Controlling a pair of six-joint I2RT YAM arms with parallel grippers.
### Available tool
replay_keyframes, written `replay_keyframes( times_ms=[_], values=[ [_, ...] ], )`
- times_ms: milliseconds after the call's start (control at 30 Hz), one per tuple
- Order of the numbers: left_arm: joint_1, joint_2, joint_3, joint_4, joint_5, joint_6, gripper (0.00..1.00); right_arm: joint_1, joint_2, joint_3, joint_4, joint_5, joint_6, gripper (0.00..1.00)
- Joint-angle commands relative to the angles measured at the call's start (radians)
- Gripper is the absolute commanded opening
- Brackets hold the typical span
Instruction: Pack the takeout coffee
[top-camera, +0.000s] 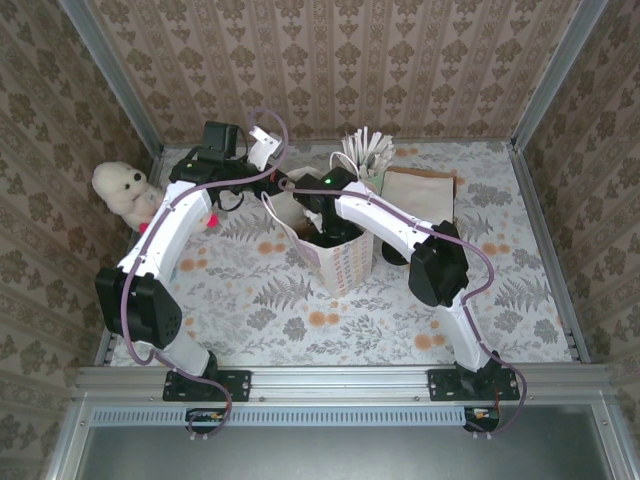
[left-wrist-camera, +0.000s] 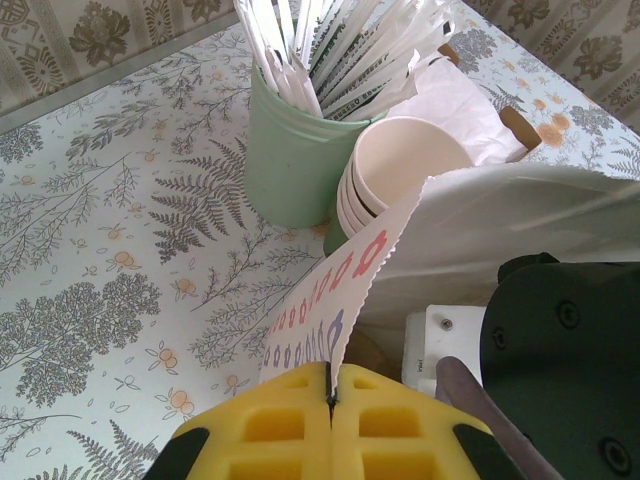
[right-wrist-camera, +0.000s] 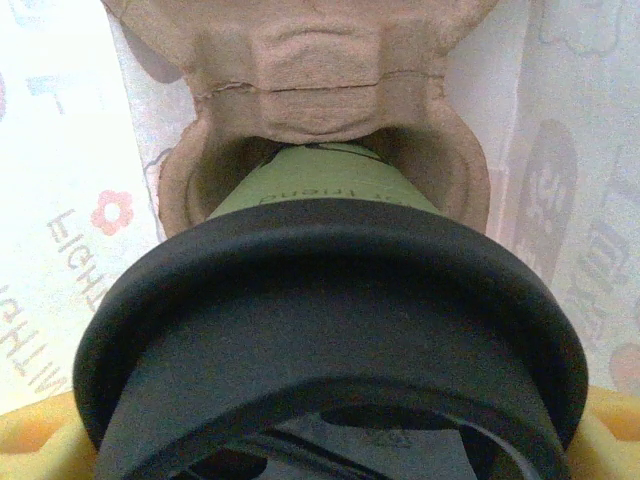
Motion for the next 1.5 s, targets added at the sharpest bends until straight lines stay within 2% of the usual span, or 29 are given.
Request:
replay_keyframes(
  times_ms=[0, 333, 1200, 1467],
  values=[
    [-0.002, -0.011, 0.026, -0.013, 0.035, -0.009, 0.0, -0.008, 0.007, -0.03, -0.008, 0.039, -0.003, 0.33],
    [-0.002, -0.009, 0.036, -0.014, 0.069, -0.017, 0.0, -0.009, 0.007, -0.008, -0.052, 0.071, 0.006, 0.33],
    [-0.004, -0.01, 0.043, -0.044, 0.053, -0.026, 0.0, -0.009, 0.036, 0.026, -0.061, 0.121, -0.001, 0.32],
    [-0.005, -0.001, 0.055, -0.048, 0.052, -0.026, 0.0, -0.01, 0.033, -0.002, -0.004, 0.113, -0.022, 0.31]
  ],
)
